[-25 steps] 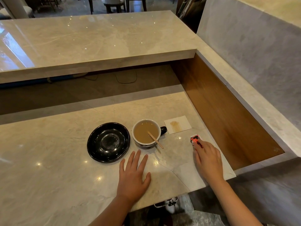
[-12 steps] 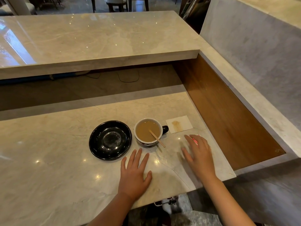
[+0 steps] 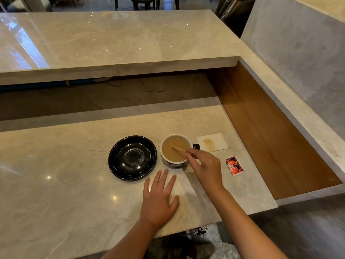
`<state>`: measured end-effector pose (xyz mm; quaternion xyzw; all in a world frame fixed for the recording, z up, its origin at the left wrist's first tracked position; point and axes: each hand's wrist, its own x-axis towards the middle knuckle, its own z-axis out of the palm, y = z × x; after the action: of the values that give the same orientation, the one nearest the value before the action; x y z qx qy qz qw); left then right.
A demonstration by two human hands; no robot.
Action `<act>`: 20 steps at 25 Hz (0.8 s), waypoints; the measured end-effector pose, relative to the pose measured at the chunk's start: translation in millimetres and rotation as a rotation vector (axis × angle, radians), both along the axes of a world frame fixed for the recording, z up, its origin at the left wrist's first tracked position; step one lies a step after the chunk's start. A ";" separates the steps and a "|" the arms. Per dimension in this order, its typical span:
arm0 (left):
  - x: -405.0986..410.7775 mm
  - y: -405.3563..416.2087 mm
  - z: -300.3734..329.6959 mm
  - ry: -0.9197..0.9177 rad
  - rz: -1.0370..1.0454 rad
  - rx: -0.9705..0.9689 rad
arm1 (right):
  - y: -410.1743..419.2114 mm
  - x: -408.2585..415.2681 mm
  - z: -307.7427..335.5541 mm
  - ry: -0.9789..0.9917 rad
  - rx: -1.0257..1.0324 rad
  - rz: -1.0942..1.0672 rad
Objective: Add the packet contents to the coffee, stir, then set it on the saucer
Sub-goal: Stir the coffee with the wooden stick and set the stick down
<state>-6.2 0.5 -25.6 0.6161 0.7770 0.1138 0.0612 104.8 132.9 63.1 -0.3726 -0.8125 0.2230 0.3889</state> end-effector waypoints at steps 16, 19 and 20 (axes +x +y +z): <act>0.2 0.0 2.5 0.000 0.004 -0.007 | 49.8 7.3 23.0 -0.129 -0.049 0.078; 0.4 -0.1 2.7 -0.008 0.003 -0.005 | 47.2 16.4 19.8 -0.095 -0.203 0.051; 0.6 -0.4 2.6 -0.014 0.003 -0.003 | 44.1 16.3 18.2 -0.055 -0.284 0.043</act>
<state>-5.6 0.1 -23.1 0.6140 0.7777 0.1168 0.0673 121.1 177.1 81.3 -0.4124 -0.7910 0.3335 0.3049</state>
